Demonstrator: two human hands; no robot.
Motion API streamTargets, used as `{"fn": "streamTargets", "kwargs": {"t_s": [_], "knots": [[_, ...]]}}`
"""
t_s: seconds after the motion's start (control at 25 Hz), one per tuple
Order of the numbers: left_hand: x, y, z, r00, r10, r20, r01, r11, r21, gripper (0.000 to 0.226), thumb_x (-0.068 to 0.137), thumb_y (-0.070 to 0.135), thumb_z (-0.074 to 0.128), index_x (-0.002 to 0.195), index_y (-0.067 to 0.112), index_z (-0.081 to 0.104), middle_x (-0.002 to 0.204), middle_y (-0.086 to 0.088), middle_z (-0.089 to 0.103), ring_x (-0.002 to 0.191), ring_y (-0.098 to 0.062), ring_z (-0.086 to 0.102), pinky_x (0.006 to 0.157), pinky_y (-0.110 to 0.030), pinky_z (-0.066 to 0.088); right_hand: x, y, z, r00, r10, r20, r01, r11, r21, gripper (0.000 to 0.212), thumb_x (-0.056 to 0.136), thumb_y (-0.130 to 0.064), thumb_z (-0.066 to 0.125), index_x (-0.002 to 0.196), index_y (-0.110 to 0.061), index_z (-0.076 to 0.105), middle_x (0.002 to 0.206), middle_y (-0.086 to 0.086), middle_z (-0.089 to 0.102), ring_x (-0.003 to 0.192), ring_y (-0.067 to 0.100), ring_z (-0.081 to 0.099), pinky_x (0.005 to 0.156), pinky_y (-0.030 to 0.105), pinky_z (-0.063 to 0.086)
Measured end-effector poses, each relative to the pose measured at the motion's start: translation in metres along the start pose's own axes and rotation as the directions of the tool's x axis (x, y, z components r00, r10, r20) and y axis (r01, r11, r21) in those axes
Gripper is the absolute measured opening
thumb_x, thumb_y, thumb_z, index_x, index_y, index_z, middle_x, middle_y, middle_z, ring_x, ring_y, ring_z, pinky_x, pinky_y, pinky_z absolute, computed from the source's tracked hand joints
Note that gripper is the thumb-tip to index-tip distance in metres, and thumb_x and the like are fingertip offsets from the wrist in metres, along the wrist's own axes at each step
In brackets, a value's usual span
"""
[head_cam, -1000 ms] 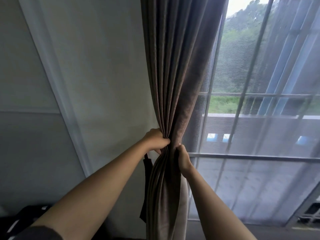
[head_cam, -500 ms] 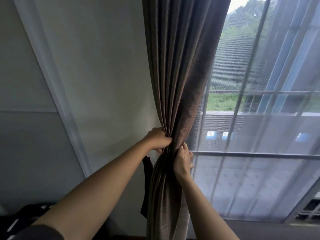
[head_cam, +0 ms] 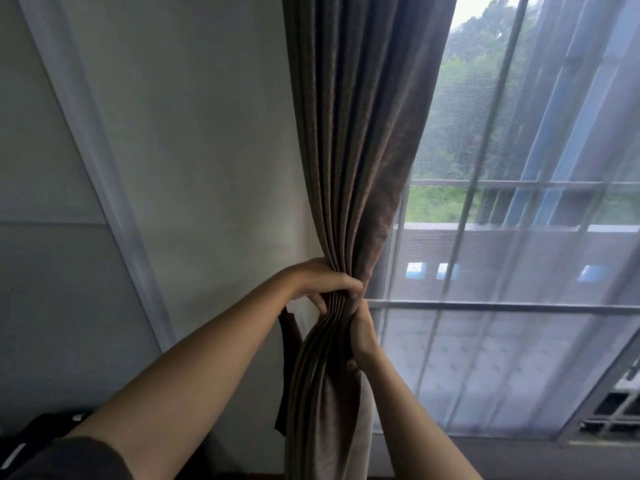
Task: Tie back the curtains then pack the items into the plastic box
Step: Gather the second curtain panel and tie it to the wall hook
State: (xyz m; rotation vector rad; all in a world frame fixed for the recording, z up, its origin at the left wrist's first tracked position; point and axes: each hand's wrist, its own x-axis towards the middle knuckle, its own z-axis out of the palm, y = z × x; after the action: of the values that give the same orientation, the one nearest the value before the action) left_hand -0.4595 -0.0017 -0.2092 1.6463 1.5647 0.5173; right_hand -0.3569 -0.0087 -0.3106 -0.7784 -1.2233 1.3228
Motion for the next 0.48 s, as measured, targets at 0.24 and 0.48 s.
{"fn": "streamTargets", "kwargs": {"t_s": [0.24, 0.48], "knots": [[0.008, 0.004, 0.013, 0.984, 0.035, -0.172, -0.014, 0.992, 0.126, 0.076, 0.047, 0.065, 0.074, 0.112, 0.027, 0.063, 0.102, 0.000, 0.065, 0.084, -0.017, 0.068, 0.047, -0.029, 0.057, -0.020, 0.019, -0.004, 0.986, 0.147, 0.083, -0.138, 0.985, -0.106, 0.036, 0.103, -0.023, 0.025, 0.102, -0.039, 0.058, 0.104, -0.019, 0.065, 0.099, -0.011, 0.060, 0.079, 0.008, 0.049], [0.015, 0.002, 0.018, 0.967, 0.021, -0.253, 0.031, 0.979, 0.202, 0.091, 0.044, 0.076, 0.064, 0.121, 0.030, 0.058, 0.112, 0.001, 0.064, 0.083, -0.018, 0.066, 0.050, -0.025, 0.056, -0.020, 0.013, 0.001, 0.970, 0.235, 0.064, -0.235, 0.972, -0.014, 0.040, 0.103, -0.017, 0.026, 0.137, -0.002, 0.042, 0.129, 0.016, 0.054, 0.114, 0.016, 0.057, 0.081, 0.013, 0.051]]}}
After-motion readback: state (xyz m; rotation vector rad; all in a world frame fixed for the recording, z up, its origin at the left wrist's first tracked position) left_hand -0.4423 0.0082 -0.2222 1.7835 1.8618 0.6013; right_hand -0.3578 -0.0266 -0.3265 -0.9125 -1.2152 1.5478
